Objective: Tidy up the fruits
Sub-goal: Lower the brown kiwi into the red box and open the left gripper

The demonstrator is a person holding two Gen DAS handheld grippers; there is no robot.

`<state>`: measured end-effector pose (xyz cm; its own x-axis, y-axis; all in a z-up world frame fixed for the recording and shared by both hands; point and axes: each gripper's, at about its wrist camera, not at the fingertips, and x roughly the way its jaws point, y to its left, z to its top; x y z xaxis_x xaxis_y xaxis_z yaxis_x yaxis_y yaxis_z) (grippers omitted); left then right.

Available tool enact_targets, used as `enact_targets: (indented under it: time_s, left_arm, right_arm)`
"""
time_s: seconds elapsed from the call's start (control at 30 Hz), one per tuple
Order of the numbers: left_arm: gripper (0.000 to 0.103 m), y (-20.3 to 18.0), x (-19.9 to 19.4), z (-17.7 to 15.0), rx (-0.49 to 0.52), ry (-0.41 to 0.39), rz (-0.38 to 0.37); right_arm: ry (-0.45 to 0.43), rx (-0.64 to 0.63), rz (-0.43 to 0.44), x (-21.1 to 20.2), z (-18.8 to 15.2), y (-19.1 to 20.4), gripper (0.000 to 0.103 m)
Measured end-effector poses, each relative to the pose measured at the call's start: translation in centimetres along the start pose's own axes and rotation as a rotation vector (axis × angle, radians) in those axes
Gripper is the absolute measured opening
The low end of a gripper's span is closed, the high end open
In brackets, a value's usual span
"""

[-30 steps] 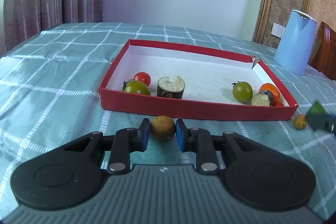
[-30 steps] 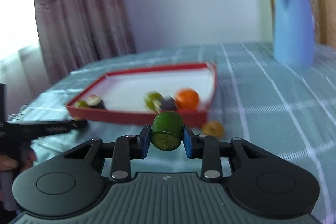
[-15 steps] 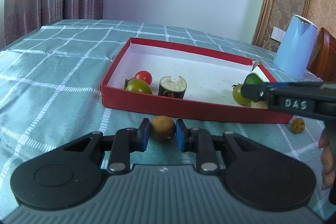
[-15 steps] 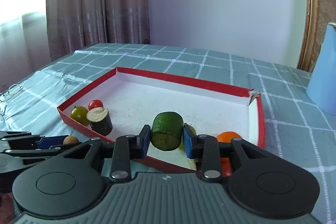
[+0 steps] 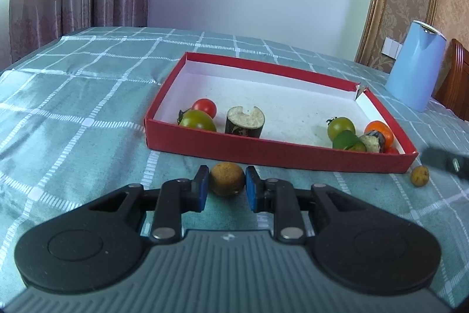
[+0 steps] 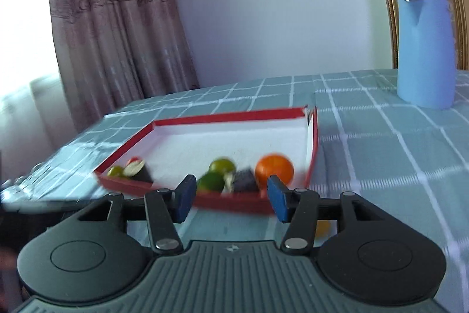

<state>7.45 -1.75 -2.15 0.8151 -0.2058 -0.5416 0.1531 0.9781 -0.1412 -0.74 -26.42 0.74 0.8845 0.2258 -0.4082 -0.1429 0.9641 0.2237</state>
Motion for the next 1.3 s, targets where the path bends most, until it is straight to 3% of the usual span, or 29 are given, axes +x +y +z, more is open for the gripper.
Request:
enact_targets:
  time_s: [0.13,0.33,0.53,0.73,0.97,1.07,1.23,1.3]
  left_arm:
    - [0.024,0.0,-0.3,0.0,-0.002,-0.016,0.003]
    - [0.024,0.0,-1.0,0.3,0.033,-0.048,0.047]
    - [0.024,0.6,-1.3,3.2,0.054,-0.091,0.102]
    - [0.024,0.8,1.0,6.6,0.066,-0.094,0.132]
    - [0.024,1.7,3.8,7.3,0.06,-0.063,0.166]
    - [0.036,1.6,4.2,7.1,0.073,-0.068,0.179]
    - [0.044,1.2,2.6,6.5,0.073,-0.088,0.168]
    - [0.063,0.8,1.2,5.9,0.078,-0.102,0.16]
  right_arm:
    - [-0.015,0.008,-0.029,-1.3,-2.1,-0.1,0.055]
    - [-0.045,0.037,0.02,-2.1,-2.9,0.1,0.055]
    - [-0.019,0.118,0.054,-1.8,-3.0,-1.2,0.056]
    - [-0.022,0.141,0.073,-1.9,-3.2,-1.6,0.056]
    - [-0.019,0.162,0.083,-1.8,-3.2,-2.0,0.056]
    - [-0.018,0.166,0.083,-1.7,-3.2,-2.1,0.056]
    - [-0.019,0.164,0.078,-1.7,-3.2,-2.0,0.056]
    - [-0.014,0.167,0.081,-1.7,-3.2,-2.1,0.056]
